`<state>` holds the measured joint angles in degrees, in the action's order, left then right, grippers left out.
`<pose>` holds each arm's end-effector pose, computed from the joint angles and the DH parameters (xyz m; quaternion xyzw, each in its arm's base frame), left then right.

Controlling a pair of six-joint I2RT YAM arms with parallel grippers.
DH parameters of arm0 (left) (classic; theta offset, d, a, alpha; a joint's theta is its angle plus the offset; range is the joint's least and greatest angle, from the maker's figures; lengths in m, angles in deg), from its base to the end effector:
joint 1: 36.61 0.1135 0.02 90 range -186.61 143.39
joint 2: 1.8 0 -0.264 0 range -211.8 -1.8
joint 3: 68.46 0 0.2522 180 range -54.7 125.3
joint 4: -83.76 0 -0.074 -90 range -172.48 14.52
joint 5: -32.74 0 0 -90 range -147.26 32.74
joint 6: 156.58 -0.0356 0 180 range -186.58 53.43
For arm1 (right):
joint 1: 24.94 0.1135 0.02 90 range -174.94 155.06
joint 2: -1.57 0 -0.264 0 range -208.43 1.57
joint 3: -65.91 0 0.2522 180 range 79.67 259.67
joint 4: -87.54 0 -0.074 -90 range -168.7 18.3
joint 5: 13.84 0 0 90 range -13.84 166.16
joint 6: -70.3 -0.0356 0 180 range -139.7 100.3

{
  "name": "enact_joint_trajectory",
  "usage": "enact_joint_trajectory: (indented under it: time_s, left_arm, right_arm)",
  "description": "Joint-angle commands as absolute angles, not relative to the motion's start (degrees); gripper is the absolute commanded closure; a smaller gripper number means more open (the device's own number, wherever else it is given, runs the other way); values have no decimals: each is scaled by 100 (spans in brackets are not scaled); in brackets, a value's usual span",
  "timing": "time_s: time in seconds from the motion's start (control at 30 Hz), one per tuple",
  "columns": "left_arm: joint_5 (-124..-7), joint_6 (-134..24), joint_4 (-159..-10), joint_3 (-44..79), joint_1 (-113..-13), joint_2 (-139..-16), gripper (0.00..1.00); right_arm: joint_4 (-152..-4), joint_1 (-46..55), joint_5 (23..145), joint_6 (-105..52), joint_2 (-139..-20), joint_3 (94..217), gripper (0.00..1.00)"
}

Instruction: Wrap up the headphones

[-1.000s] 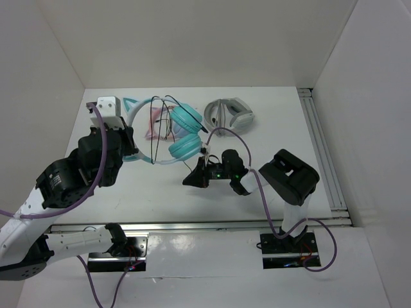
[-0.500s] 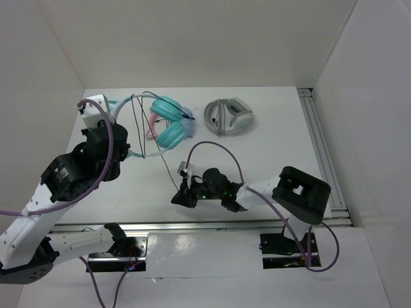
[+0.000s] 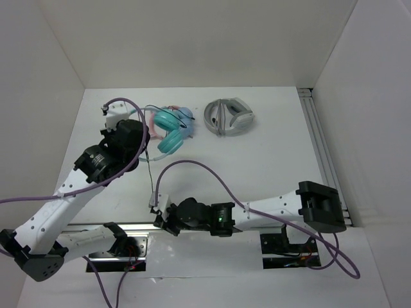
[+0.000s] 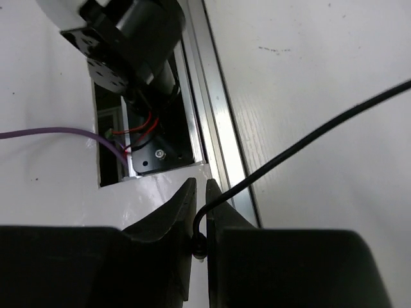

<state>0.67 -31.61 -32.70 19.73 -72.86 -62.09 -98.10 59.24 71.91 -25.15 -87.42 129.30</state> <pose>0.1691 -0.0866 0.4067 -0.2125 0.7807 0.1175 0.5758 0.0377 0.3437 0.2311 -0.5026 0.6462 0.3826 0.4282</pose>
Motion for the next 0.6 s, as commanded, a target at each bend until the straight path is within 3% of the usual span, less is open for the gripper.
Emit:
enact_joint_trajectory:
  time_s: [0.0,0.3,0.57]
  left_arm:
    - [180,-2983,-4029,2045,-7247,-6165,100]
    - [-1022,-4170,-3942,1684,-7238,-5990,100]
    - [-2621,-4635,-3994,1017,-8193,-5682,100]
  right_arm:
    - [-8830,6294,6518,-2120,-8228,13600,100]
    - [-6869,7339,3778,-1092,-7674,14804,100]
    - [-5744,7657,1634,6,-8147,15666,100]
